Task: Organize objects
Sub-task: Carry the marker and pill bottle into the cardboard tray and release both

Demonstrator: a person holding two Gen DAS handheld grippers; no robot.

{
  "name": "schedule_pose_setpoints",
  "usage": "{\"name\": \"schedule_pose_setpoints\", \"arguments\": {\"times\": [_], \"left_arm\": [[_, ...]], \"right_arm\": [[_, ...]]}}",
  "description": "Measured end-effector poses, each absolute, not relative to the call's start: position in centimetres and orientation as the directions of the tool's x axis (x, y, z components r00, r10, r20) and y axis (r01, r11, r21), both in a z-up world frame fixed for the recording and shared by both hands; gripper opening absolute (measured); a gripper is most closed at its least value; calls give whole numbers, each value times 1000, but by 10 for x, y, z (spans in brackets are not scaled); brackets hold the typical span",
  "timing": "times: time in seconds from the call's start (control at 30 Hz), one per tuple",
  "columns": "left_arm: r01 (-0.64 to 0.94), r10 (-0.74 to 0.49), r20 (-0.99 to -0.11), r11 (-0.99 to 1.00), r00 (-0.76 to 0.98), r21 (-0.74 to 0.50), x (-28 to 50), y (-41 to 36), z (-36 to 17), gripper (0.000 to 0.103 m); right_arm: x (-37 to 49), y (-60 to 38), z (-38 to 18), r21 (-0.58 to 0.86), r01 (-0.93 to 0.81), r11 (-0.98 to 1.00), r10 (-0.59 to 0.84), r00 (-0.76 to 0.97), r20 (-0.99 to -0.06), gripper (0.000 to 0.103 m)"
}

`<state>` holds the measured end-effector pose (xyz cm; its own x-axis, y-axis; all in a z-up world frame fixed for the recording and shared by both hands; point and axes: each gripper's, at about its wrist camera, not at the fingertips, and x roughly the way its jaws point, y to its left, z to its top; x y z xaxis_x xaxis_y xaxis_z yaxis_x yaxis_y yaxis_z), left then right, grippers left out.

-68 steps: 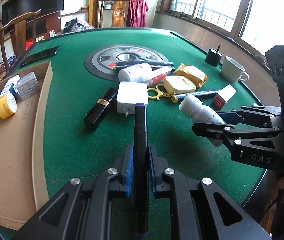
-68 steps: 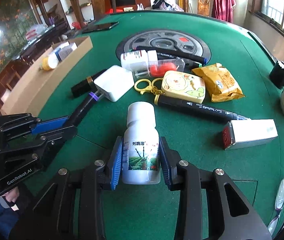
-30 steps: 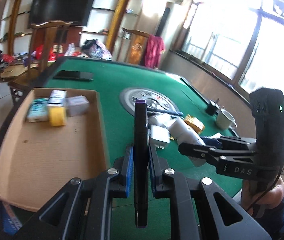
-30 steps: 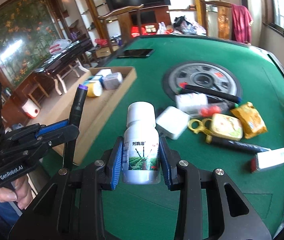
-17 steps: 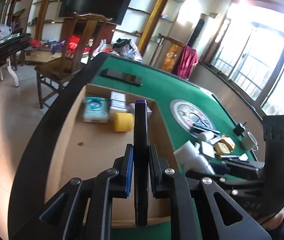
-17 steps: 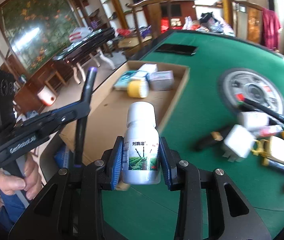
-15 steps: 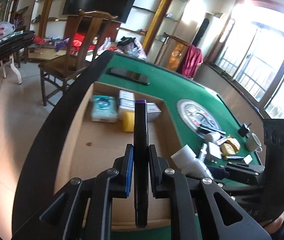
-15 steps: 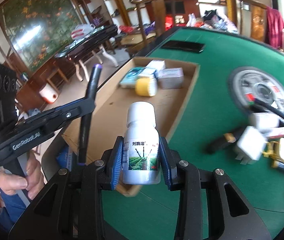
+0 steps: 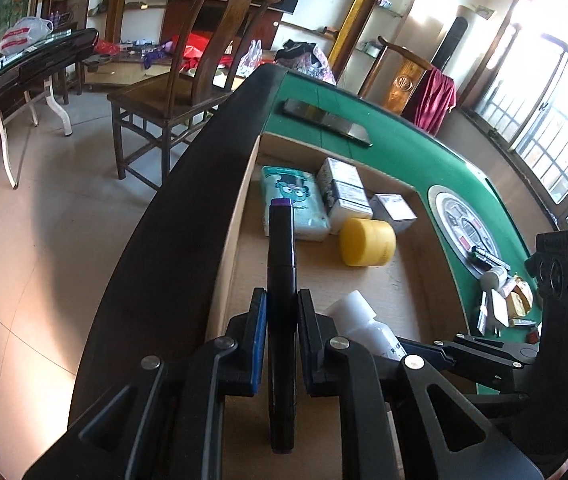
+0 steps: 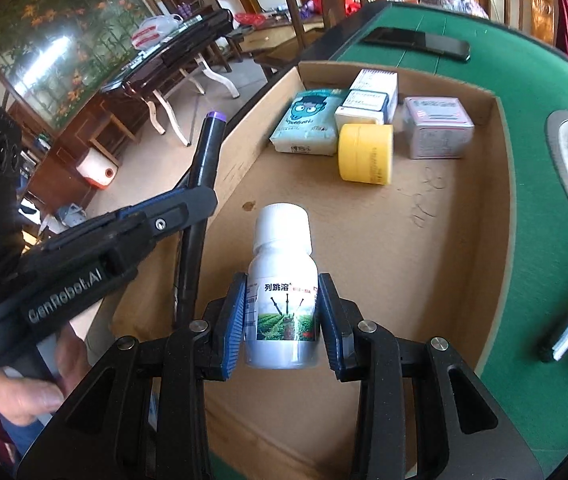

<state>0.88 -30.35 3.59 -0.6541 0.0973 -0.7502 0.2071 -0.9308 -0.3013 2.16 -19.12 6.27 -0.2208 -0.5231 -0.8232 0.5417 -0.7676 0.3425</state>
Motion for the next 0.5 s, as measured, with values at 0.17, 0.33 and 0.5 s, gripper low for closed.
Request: {"name": "schedule_pose_setpoints", "arguments": {"times": [0.17, 0.33, 0.5], "left_arm": [[212, 93, -770, -934, -631, -287, -3, -304, 28, 13], [215, 119, -760, -921, -639, -325, -6, -312, 29, 14], [217, 149, -759, -908, -634, -359, -5, -317, 29, 14]], "right_arm": [[7, -201, 56, 353, 507, -787, -515, -222, -828, 35], [-4, -205, 55, 354, 480, -803, -508, -240, -827, 35], [-15, -206, 56, 359, 456, -814, -505, -251, -826, 35]]}}
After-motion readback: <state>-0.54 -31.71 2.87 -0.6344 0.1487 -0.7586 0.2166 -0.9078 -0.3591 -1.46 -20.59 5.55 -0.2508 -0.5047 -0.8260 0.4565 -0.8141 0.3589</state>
